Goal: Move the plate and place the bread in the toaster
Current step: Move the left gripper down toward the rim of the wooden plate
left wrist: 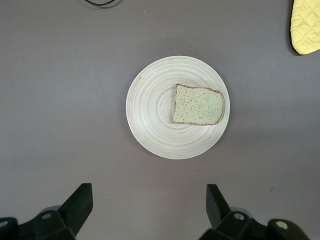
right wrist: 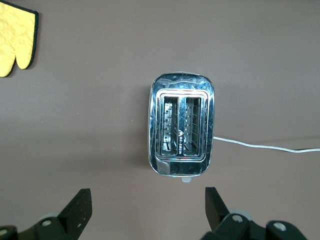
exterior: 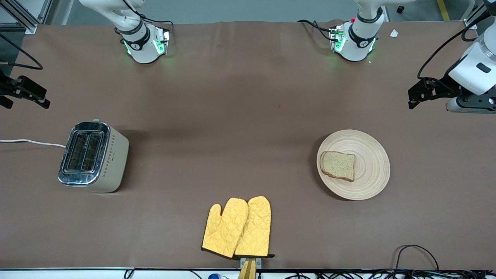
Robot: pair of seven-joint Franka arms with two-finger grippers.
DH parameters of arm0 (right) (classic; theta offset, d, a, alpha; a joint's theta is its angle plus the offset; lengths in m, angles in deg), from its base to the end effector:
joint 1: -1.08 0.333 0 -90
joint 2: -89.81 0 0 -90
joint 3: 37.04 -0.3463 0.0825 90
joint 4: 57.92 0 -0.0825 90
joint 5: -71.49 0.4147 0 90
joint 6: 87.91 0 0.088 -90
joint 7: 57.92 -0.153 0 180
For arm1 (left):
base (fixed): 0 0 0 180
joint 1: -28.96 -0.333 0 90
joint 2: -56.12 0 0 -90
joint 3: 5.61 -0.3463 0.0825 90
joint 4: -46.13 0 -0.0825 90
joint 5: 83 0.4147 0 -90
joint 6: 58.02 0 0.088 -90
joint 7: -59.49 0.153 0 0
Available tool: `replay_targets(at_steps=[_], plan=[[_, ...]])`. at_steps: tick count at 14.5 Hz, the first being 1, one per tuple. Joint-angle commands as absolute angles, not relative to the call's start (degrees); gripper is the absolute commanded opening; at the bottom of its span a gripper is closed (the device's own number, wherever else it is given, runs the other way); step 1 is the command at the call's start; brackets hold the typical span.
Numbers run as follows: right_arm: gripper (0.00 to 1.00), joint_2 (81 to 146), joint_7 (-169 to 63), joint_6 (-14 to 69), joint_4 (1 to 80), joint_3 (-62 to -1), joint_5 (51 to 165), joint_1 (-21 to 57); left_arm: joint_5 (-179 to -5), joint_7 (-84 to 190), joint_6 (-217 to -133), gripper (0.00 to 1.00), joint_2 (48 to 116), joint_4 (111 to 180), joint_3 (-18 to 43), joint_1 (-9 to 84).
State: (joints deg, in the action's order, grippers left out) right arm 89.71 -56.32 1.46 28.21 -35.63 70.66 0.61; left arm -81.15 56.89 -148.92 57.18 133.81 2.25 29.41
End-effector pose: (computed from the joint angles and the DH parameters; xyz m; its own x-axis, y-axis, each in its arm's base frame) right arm 0.5863 -0.0215 0.6429 0.9983 -0.0050 0.0578 -0.0059 -0.9999 0.0160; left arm 0.5899 -0.0805 0.6199 0.9942 -0.0998 0.0392 -0.0987 -0.9947 -0.0280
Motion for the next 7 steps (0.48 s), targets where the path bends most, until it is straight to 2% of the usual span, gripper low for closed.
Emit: replay_targets(at_steps=[1,7], plan=[[1.0,89.9,-56.0,1.7,28.3,-35.8,70.1,0.2,-81.9,56.8,-148.1,1.0,57.4,133.1,2.4,29.3],[1.0,89.9,-56.1,1.7,28.3,-35.8,70.2,0.2,-82.0,56.8,-148.1,1.0,58.6,132.9,2.0,28.7]])
